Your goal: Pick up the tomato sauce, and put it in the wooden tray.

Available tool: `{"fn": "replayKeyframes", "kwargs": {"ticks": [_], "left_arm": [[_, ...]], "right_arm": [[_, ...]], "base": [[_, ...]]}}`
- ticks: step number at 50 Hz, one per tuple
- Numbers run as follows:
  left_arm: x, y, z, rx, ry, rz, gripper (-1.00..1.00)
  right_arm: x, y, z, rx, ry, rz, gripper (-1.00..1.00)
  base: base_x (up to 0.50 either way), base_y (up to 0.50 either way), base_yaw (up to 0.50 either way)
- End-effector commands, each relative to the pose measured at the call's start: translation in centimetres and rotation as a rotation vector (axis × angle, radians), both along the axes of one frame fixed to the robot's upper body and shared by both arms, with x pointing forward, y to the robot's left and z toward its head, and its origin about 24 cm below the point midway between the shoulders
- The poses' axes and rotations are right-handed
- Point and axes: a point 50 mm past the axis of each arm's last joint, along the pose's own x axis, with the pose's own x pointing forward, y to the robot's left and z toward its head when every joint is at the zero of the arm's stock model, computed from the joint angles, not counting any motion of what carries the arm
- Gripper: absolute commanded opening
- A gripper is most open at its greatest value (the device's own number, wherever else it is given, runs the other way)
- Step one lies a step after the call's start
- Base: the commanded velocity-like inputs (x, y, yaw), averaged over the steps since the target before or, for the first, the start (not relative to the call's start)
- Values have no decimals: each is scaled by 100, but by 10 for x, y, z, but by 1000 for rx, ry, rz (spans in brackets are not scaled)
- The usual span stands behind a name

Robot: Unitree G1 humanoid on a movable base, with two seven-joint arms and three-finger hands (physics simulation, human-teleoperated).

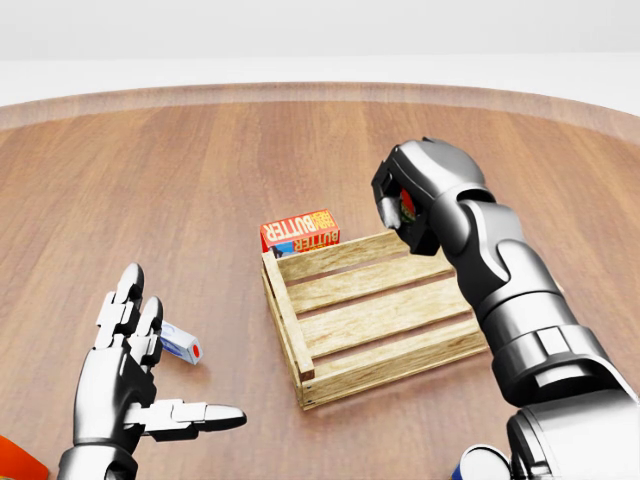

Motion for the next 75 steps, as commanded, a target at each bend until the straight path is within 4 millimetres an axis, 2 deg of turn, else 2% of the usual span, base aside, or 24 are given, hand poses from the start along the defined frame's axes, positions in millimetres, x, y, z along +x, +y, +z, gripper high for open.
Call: {"fn": "replayKeyframes", "kwargs": {"ticks": [1,7,17,28,45,56,75], "left_arm": [[0,0,0,-1,0,1,100],[0,0,0,-3,0,0,100],[0,0,0,-4,1,-1,100],[0,1,0,-6,1,1,100],[1,1,-1,-6,2,0,100],[2,1,-1,-7,2,0,100],[1,1,-1,-7,1,2,100]], "right_arm": [[8,2,-3,-33,38,-58,-100],[3,7,-24,-82,97,-39,-100],[-4,10,-46,-129,155,-24,-100],[-5,15,-49,-119,171,-12,-100],[-10,8,-62,-122,215,-27,-100],[-11,4,-64,-203,240,-11,-100],[-14,3,-72,-203,310,-4,-100]], "base": [[0,0,0],[0,0,0],[0,0,0],[0,0,0],[0,0,0],[0,0,0],[0,0,0]]}}
